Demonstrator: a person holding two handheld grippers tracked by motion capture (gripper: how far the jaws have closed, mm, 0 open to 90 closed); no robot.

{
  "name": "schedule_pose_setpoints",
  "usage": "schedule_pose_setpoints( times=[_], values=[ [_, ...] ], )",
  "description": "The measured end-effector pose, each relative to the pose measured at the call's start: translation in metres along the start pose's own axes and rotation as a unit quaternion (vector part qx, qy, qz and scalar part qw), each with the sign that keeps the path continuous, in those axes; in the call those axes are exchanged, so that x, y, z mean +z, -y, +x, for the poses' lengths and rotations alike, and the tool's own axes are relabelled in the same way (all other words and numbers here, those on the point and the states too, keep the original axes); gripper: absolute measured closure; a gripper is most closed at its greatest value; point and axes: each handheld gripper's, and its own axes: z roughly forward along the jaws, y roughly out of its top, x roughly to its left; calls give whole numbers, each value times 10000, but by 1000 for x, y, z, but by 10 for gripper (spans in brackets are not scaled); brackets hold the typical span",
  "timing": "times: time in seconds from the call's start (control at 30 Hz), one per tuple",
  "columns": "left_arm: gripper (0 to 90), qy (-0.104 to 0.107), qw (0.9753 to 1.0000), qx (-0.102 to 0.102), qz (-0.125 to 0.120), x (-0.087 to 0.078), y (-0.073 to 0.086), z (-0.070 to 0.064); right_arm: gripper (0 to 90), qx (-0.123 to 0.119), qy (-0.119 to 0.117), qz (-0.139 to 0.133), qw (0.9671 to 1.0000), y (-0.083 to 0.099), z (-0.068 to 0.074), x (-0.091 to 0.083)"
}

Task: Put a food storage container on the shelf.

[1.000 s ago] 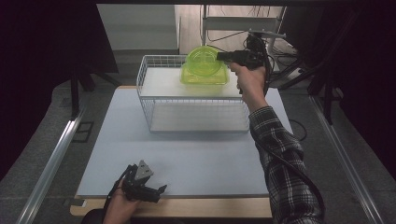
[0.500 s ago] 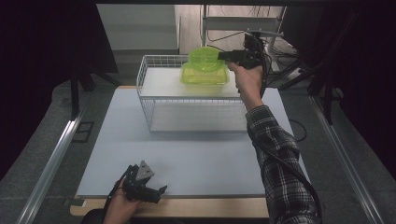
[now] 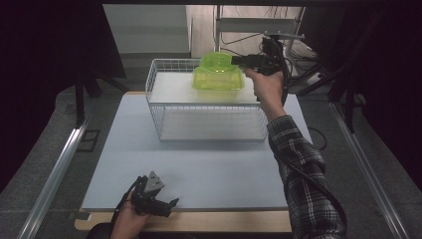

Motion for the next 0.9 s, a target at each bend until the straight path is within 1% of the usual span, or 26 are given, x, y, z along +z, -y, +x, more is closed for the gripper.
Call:
schedule_pose_setpoints(
  times=[0.13, 0.23, 0.3, 0.37, 0.5, 0.57, 0.8, 0.9],
  values=[
    [17, 32, 10000, -14, -25, 0, 0, 0, 480, -37, -102, 49, 9999, 3, -2, -4],
    [16, 169, 9997, -113, -128, -2, 0, 1, 432, -37, -203, 102, 9997, 6, -4, -5],
    [16, 248, 9994, -169, -197, -3, 0, 2, 401, -69, -259, 115, 9996, 8, -5, -6],
    [16, 285, 9991, -202, -224, -3, 0, 3, 369, -134, -282, 136, 9994, 11, -5, -7],
    [16, 288, 9992, -187, -196, -3, 0, 2, 326, -233, -327, 170, 9990, 15, -5, -10],
    [16, 286, 9993, -174, -181, -2, 0, 2, 318, -273, -358, 158, 9989, 17, -5, -11],
    [17, 273, 9993, -176, -162, -2, 0, 2, 282, -430, -396, 264, 9979, 26, -6, -14],
    [17, 277, 9993, -181, -152, -2, 0, 2, 270, -422, -466, 301, 9976, 30, -7, -16]
  ],
)
